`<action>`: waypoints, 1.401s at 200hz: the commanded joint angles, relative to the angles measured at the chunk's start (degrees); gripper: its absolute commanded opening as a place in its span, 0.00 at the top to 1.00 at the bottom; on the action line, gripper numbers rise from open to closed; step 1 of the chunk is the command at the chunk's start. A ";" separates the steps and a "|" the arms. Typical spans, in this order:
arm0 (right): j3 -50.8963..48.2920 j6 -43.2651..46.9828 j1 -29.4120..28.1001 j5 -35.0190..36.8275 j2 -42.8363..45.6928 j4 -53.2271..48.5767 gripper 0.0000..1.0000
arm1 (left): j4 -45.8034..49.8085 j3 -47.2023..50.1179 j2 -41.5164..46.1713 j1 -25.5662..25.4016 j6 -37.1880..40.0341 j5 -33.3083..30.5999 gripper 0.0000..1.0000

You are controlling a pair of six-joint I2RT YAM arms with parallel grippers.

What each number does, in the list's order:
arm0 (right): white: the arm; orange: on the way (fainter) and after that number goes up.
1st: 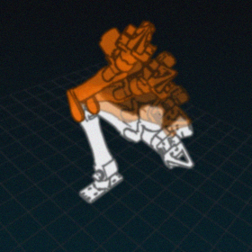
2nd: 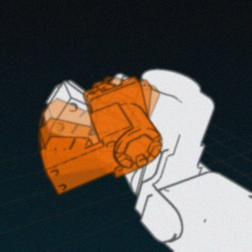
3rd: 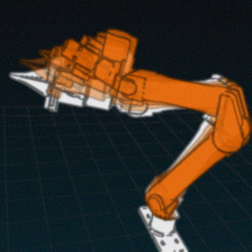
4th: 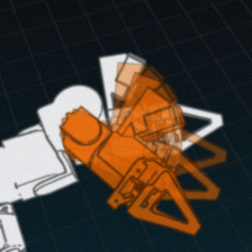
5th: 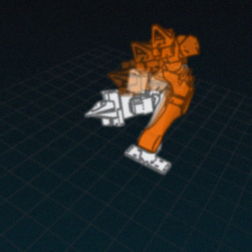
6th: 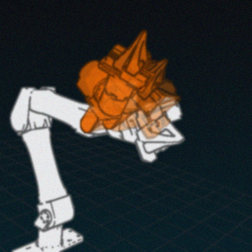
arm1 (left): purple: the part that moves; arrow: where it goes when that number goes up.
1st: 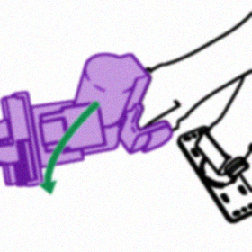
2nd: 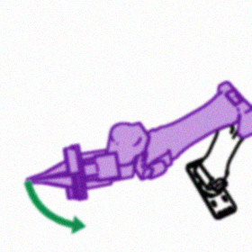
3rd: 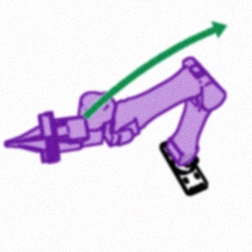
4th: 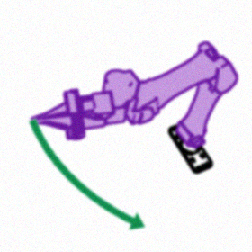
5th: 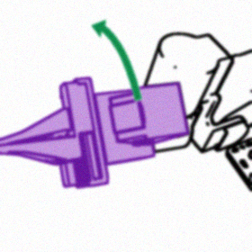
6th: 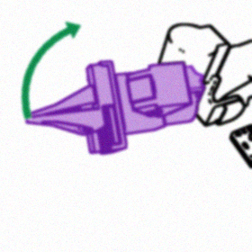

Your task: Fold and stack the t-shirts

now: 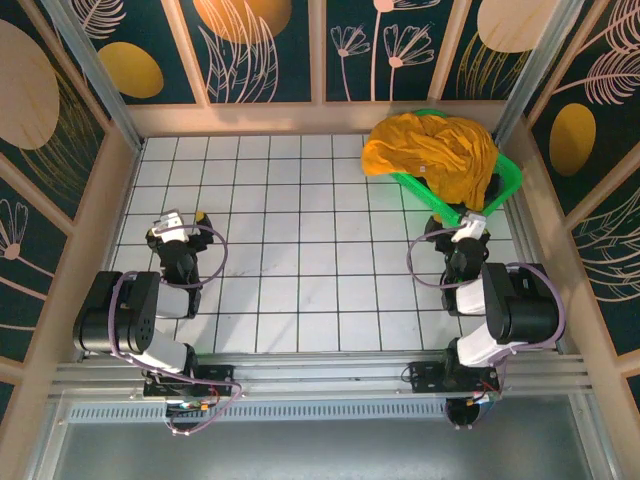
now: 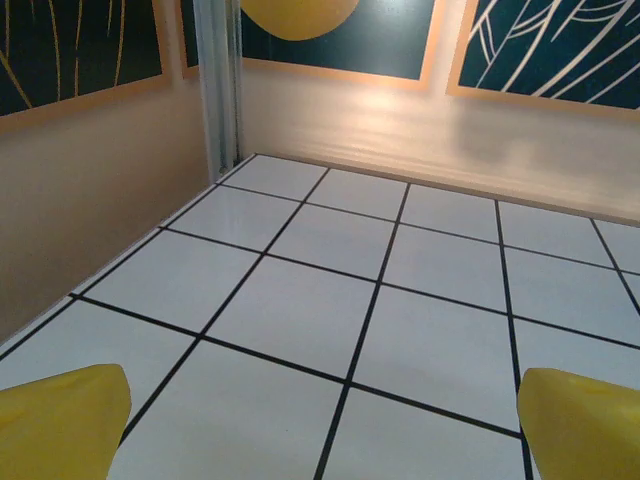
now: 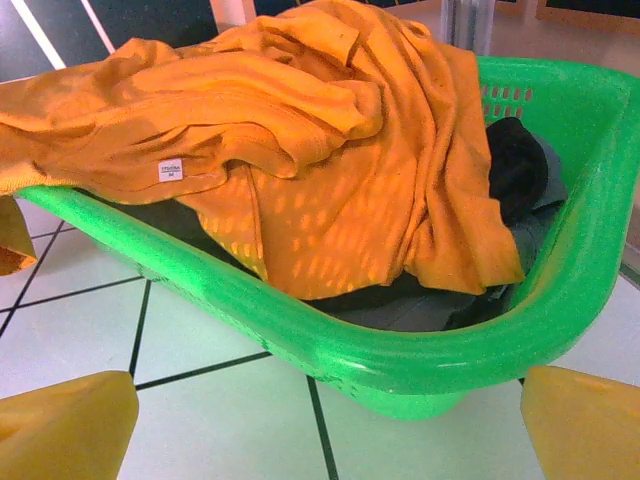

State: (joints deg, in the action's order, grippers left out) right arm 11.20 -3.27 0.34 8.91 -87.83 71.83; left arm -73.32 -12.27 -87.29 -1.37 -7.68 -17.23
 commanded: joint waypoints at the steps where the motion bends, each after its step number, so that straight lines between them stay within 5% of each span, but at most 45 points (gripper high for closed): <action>1: 0.99 0.44 0.35 -0.64 -0.25 1.81 0.01 | -2.11 0.28 0.35 -0.13 0.65 -0.76 0.01; 135: 0.95 0.66 0.25 -0.08 0.44 2.14 0.01 | -2.50 0.48 1.50 -0.13 0.96 -0.39 0.01; 161: 12.11 2.40 -4.92 7.27 12.78 -23.38 0.01 | 20.96 -7.96 15.22 -0.92 -1.89 -6.44 0.01; 175: 23.63 -7.60 -4.78 6.19 17.33 -38.08 0.01 | 23.95 -11.75 21.62 -1.78 -3.34 -9.27 0.01; 182: 31.62 -15.63 -3.43 4.05 17.58 -50.10 0.01 | 30.47 -16.10 23.47 -1.80 -9.41 -12.22 0.01; 195: 46.25 -31.02 -1.34 6.40 14.29 -72.22 0.01 | 57.79 -31.37 23.94 -1.73 -21.60 -14.72 0.01; 212: 56.70 -28.20 1.34 -3.70 7.30 -77.59 0.01 | 71.38 -43.05 20.50 -1.54 -31.49 -16.67 0.01; 251: 83.91 -25.70 1.15 -1.78 -13.42 -95.45 0.13 | 77.75 -61.88 7.31 -2.27 -35.51 12.40 0.01; 280: 99.14 -26.39 1.28 -3.40 -27.63 -103.83 0.14 | 82.60 -66.87 1.35 -9.39 -35.86 14.79 0.01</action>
State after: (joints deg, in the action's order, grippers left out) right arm 101.03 -27.68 1.52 7.51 -105.95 -14.35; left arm -3.07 -77.82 -81.73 -5.30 -35.88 -11.20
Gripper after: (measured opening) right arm 0.866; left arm 0.988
